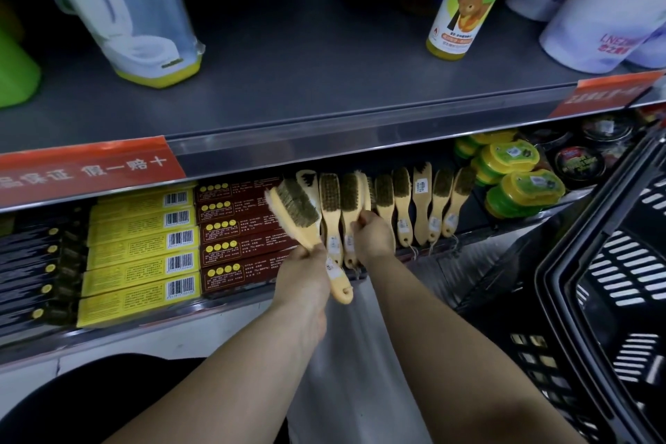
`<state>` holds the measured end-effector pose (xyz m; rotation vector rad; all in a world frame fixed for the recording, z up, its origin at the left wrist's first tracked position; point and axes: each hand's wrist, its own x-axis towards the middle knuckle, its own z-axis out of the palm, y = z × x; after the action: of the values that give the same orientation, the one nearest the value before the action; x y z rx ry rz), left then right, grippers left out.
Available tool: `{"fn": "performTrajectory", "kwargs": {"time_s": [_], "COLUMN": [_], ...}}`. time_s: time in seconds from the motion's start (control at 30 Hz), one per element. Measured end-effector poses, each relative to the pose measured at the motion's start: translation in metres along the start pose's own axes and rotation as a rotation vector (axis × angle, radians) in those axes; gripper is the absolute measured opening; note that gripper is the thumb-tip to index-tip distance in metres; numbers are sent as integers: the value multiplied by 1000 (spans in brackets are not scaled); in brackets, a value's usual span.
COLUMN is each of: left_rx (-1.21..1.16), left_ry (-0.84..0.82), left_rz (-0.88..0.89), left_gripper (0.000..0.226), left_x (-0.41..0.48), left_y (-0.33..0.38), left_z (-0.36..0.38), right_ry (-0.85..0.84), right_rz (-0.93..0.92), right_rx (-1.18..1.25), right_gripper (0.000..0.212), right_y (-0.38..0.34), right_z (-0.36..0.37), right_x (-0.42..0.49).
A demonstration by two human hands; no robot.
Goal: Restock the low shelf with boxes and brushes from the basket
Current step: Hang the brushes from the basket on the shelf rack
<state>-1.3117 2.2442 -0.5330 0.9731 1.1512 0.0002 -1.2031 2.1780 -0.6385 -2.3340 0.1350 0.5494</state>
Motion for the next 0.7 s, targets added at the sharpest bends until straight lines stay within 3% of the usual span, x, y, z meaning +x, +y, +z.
{"fn": "performTrajectory", "kwargs": {"time_s": [0.13,0.23,0.37,0.43,0.5,0.57,0.7], "left_rx": [44,-12,-35,28,99,231,828], "left_ry": [21,17,-20,-48,-96,-117,-237], "left_rz": [85,113,136,136,120,132,456], "left_gripper": [12,8,20,19,8,11,25], "left_x": [5,3,2,1,3,13,56], "left_y": [-3,-1,1,-1,0,7,32], "left_z": [-2,-2,0,1,7,18,46], "right_ry": [43,78,-414,-534,-481,-325,28], "right_rz": [-19,-22,-32,-95,-117,-57,122], "right_rx": [51,263,697,786,801,805,730], "right_gripper": [20,18,30,23,17,15,15], "right_y": [-2,-9,-11,-5,3,11,25], "right_z": [-6,-21,-41,-45,-48,-51,-49], "right_x": [-9,-31,-75,-86,-86,-80,-62]}}
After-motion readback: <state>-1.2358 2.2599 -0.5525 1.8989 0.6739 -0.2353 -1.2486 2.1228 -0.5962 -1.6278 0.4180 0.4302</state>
